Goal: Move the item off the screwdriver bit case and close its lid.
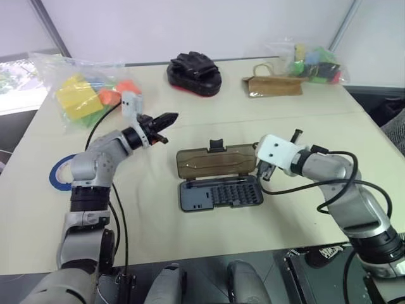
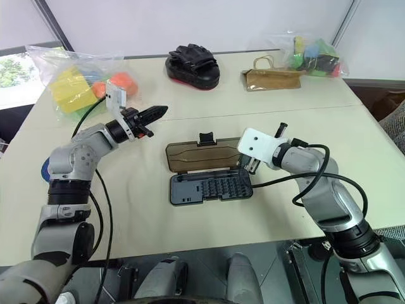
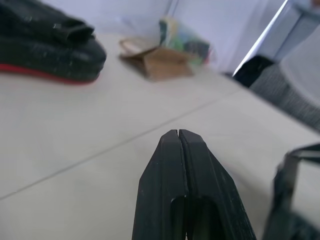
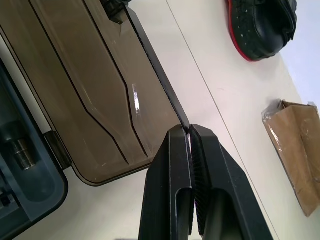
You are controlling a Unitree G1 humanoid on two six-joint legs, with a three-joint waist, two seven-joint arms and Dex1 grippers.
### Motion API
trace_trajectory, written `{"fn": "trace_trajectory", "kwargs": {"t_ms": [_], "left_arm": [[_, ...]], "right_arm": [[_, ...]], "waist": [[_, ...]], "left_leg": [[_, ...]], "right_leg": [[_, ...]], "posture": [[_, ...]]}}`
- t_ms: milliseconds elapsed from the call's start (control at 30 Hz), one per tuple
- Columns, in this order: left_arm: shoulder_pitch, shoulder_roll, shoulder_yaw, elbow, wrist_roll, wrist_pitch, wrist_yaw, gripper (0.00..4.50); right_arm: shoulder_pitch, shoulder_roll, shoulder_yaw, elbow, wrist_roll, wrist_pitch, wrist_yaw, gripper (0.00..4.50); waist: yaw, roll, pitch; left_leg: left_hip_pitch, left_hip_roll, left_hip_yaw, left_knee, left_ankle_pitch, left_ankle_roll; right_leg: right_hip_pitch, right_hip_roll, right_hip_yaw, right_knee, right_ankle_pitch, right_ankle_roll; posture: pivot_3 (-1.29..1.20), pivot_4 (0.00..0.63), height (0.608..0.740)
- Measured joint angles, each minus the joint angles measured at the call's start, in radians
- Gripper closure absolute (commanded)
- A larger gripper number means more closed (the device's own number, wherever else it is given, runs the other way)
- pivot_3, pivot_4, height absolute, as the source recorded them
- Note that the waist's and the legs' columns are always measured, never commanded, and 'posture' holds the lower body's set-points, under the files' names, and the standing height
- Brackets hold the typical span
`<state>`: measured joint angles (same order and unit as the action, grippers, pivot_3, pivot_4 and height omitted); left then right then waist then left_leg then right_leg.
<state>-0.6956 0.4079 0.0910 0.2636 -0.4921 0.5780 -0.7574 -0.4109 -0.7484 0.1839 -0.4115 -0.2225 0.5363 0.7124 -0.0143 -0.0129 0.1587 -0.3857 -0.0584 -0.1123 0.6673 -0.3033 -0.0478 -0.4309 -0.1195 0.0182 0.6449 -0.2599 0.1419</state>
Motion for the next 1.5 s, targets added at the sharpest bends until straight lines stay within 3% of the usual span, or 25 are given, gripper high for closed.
{"fn": "trace_trajectory", "kwargs": {"t_ms": [233,433,533,767,800,1000,1133,1333,1500], "left_arm": [[0.072,0.02,-0.142,0.019,0.087,-0.043,-0.129,4.5],[0.074,0.024,-0.15,0.019,0.092,-0.045,-0.165,4.5],[0.074,0.024,-0.15,0.019,0.092,-0.045,-0.167,4.5],[0.074,0.022,-0.149,0.019,0.091,-0.045,-0.17,4.5],[0.074,0.022,-0.149,0.019,0.09,-0.045,-0.173,4.5],[0.073,0.026,-0.144,-0.005,0.072,-0.038,-0.205,4.5],[0.072,0.077,-0.134,-0.089,0.03,0.011,-0.262,4.5],[0.088,0.181,-0.134,-0.256,-0.066,0.145,-0.362,4.5],[0.218,0.274,-0.187,-0.449,-0.141,0.242,-0.457,4.5]], "right_arm": [[-0.001,0.003,0.0,0.0,0.0,0.0,0.001,4.48],[-0.002,0.008,0.001,0.0,0.0,0.0,0.001,4.48],[-0.003,0.011,0.001,0.0,0.0,0.0,0.001,3.62],[-0.013,0.002,0.001,0.0,0.001,0.002,0.018,0.21],[-0.021,-0.009,0.001,-0.002,0.005,0.011,0.031,0.09],[-0.047,-0.11,-0.064,-0.114,0.116,0.177,0.181,0.09],[-0.063,-0.195,-0.142,-0.217,0.231,0.29,0.279,0.09],[-0.079,-0.328,-0.192,-0.206,0.28,0.33,0.311,0.09],[-0.083,-0.365,-0.208,-0.192,0.291,0.332,0.3,0.09]], "waist": [[-0.001,0.0,0.0],[0.0,0.0,0.0],[-0.001,0.0,0.0],[-0.001,0.0,0.0],[0.0,0.0,0.0],[0.0,0.0,0.0],[0.0,0.0,0.0],[0.0,0.0,0.0],[-0.003,0.001,0.0]], "left_leg": [[0.0,0.0,0.001,0.0,0.0,0.0],[-0.001,0.0,0.001,0.0,0.0,0.0],[-0.001,0.0,0.001,0.0,0.0,0.0],[0.0,0.0,0.001,0.0,0.0,0.0],[-0.001,0.0,0.001,0.0,0.0,0.0],[-0.001,0.0,0.001,0.0,0.0,0.0],[-0.001,0.0,0.001,0.0,0.0,0.0],[-0.002,0.0,0.001,0.0,0.0,0.001],[-0.001,0.001,0.001,-0.001,-0.001,0.001]], "right_leg": [[0.0,0.0,0.0,0.0,0.0,0.0],[0.0,0.0,0.0,0.0,0.0,0.0],[0.0,0.0,0.0,0.0,0.0,0.0],[0.0,0.0,0.0,0.0,0.0,0.0],[0.0,0.0,0.0,0.0,0.0,0.0],[0.0,0.0,-0.001,0.0,0.0,0.0],[0.0,0.0,-0.001,0.0,0.0,0.0],[0.0,0.0,-0.001,0.0,0.0,0.0],[-0.001,0.0,0.0,0.0,0.0,0.0]], "posture": [[0.0,0.15,0.74],[0.0,0.15,0.74],[0.0,0.15,0.74],[0.0,0.15,0.74],[0.0,0.15,0.74],[0.0,0.15,0.74],[0.0,0.15,0.74],[0.0,0.15,0.74],[0.0,0.15,0.74]]}}
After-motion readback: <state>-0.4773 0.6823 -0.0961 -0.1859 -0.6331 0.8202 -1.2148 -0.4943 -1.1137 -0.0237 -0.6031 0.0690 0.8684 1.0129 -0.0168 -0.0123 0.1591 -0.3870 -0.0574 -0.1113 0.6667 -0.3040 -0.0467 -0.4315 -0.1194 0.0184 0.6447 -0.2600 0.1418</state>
